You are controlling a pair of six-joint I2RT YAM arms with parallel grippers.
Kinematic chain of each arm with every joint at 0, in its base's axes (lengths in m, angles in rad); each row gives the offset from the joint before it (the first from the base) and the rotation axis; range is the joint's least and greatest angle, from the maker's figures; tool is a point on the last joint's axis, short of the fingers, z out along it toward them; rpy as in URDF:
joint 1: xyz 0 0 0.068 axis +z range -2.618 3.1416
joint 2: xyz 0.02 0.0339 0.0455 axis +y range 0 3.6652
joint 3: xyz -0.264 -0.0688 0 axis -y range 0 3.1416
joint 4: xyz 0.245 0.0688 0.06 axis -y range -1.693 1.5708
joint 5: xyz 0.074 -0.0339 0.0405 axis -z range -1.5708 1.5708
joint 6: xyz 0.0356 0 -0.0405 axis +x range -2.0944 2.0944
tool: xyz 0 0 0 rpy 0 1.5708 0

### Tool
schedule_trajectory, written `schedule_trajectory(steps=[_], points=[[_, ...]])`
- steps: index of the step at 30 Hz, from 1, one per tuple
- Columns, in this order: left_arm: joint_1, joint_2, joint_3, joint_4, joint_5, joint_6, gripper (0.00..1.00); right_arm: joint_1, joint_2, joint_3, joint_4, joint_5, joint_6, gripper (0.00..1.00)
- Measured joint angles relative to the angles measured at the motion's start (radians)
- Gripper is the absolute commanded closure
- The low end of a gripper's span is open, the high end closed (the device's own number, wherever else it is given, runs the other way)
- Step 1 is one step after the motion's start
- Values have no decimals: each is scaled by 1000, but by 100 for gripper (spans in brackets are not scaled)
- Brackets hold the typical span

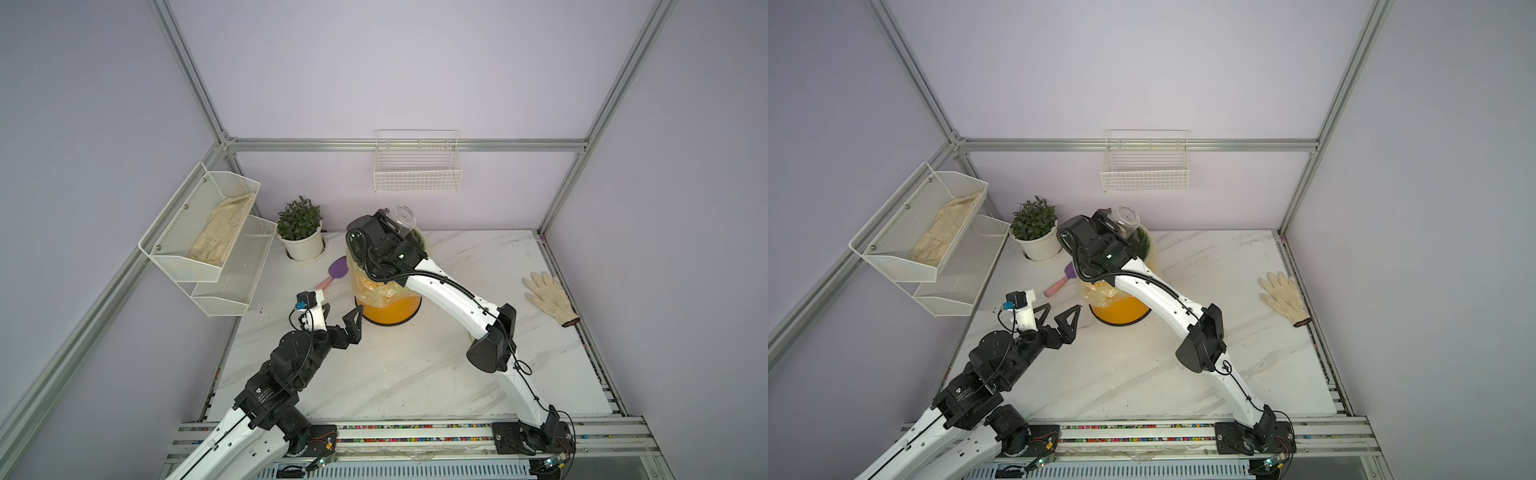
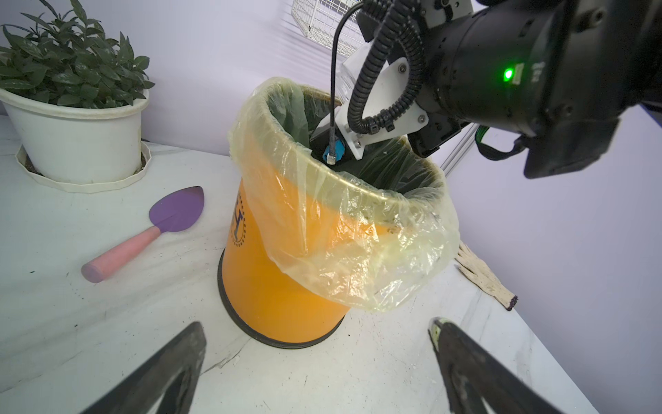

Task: Empty expired oatmeal from jars
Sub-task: Pour the expired oatmeal into the trash bin.

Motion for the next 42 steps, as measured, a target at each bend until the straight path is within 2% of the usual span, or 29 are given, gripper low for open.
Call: schedule_trajectory(steps=[6,10,12,21,27,31,33,37,42], points=[[0,5,0,0,1,0,0,8,-3,-14,42,-36,1,97],[0,4,0,0,3,-1,0,5,-6,5,-47,-48,6,97],[0,4,0,-1,3,-1,0,0,-6,24,-65,-89,3,97],[0,-5,0,-9,3,-10,0,0,-34,2,-122,-104,9,96],[0,0,0,-10,4,-10,0,7,-109,-93,-131,-129,16,95],[0,2,0,-10,3,-10,0,11,-104,-89,-165,-61,11,96],[0,2,0,-10,3,-10,0,12,-63,-23,-163,-55,11,97],[0,2,0,-9,4,-10,0,6,-34,-3,-174,67,18,97],[0,-8,0,-10,3,-9,0,-9,14,26,-122,110,16,98]])
